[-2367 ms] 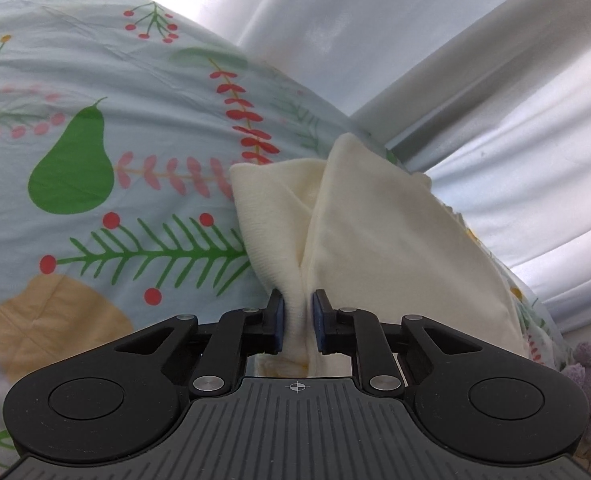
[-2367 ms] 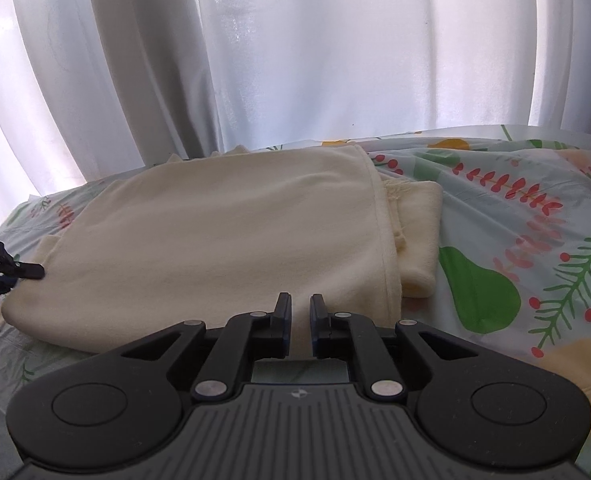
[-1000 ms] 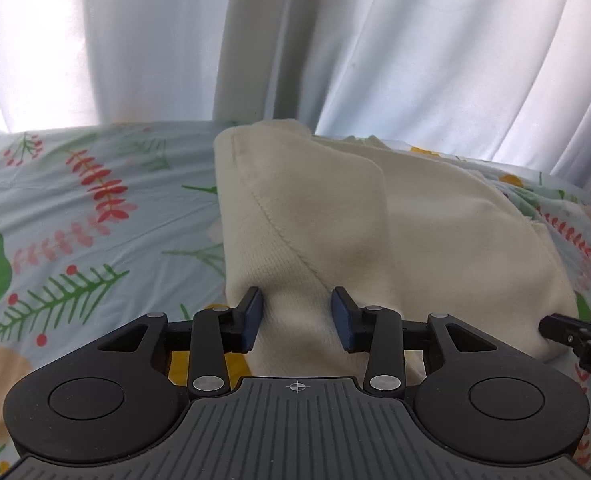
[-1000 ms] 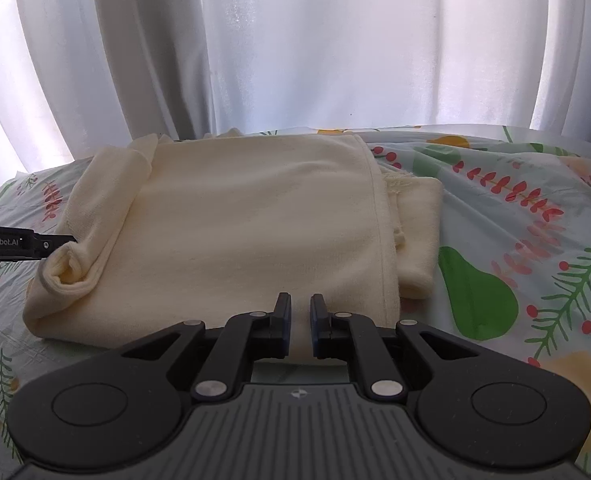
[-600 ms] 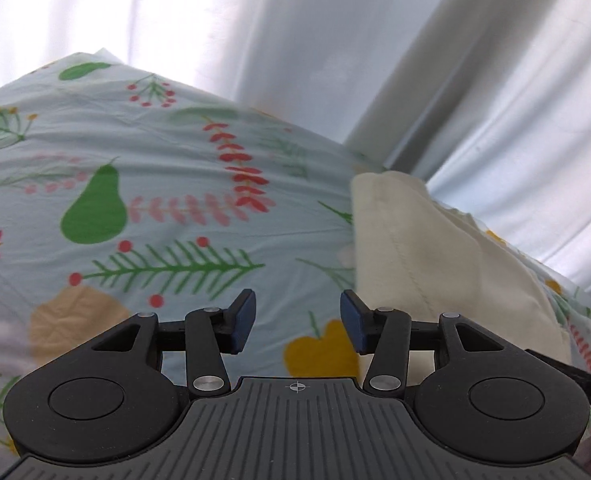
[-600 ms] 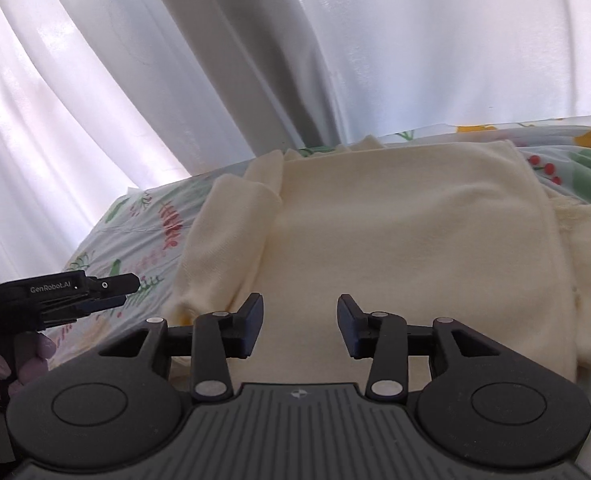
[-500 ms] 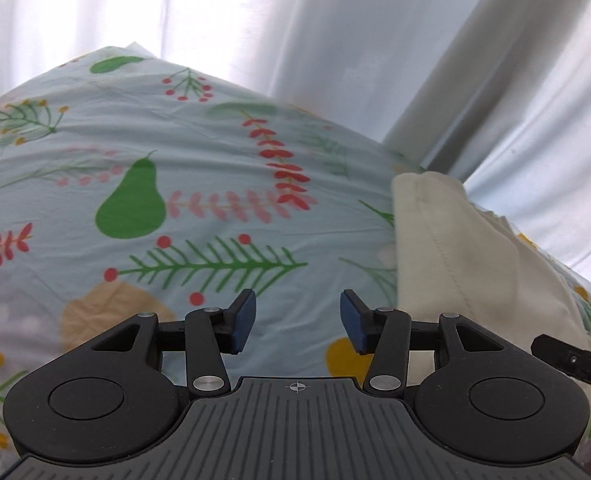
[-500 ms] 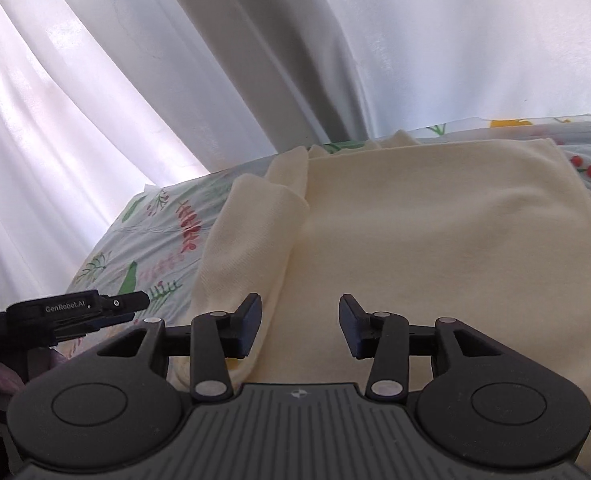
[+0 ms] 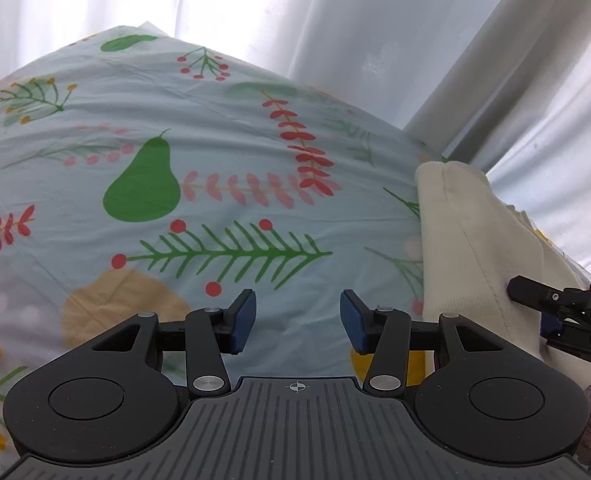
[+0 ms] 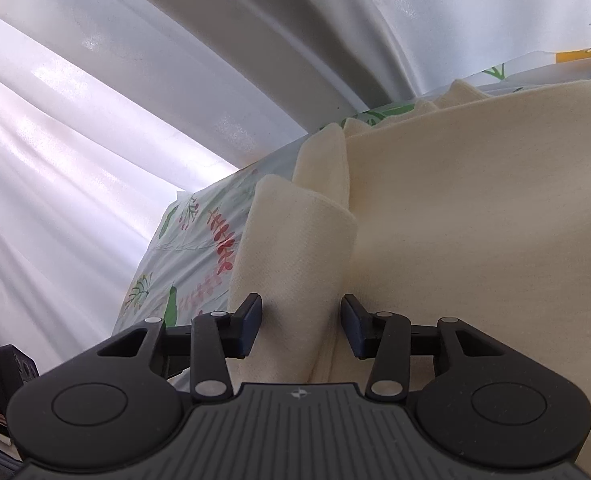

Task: Fold small clothes

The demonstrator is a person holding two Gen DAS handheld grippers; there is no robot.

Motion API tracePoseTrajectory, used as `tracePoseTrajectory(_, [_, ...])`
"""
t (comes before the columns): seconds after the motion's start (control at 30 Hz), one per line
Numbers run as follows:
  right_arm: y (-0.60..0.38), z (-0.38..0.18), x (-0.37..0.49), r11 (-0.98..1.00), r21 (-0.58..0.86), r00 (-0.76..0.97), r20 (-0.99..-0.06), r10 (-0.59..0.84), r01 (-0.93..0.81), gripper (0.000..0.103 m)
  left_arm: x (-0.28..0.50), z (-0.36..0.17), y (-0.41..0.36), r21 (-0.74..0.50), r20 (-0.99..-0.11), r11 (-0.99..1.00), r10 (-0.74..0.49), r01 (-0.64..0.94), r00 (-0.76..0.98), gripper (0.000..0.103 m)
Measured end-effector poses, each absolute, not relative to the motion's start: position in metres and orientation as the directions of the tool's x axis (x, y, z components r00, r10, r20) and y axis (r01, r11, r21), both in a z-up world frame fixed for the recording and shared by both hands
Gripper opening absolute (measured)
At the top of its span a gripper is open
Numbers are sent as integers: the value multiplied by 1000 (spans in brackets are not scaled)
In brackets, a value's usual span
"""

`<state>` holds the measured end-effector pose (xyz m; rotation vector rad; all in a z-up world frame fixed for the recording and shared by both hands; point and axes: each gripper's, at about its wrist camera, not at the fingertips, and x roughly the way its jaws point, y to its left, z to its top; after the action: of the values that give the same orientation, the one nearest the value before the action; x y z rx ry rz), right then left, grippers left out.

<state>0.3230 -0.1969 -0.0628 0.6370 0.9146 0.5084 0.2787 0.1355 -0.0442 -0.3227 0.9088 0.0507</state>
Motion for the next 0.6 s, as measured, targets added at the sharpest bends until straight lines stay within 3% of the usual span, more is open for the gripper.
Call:
tracePoseTrajectory(0.1, [-197, -68, 327, 687, 717, 514, -549, 659, -117, 33, 279, -45, 133, -241, -785, 954, -83, -178, 614, 52])
tracePoseTrajectory(0.17, [-197, -70, 331, 685, 722, 516, -552, 655, -97, 16, 279, -46, 134, -241, -789, 953, -83, -183, 609, 52])
tracePoseTrajectory(0.4, [-177, -45, 313, 799, 567, 595, -577, 559, -202, 12, 280, -42, 129, -223, -791, 959, -73, -175, 608, 52])
tracePoseTrajectory(0.6, [-186, -8, 281, 873, 432, 708, -543, 452, -226, 11, 290, -24, 95, -239, -756, 969, -147, -59, 638, 52])
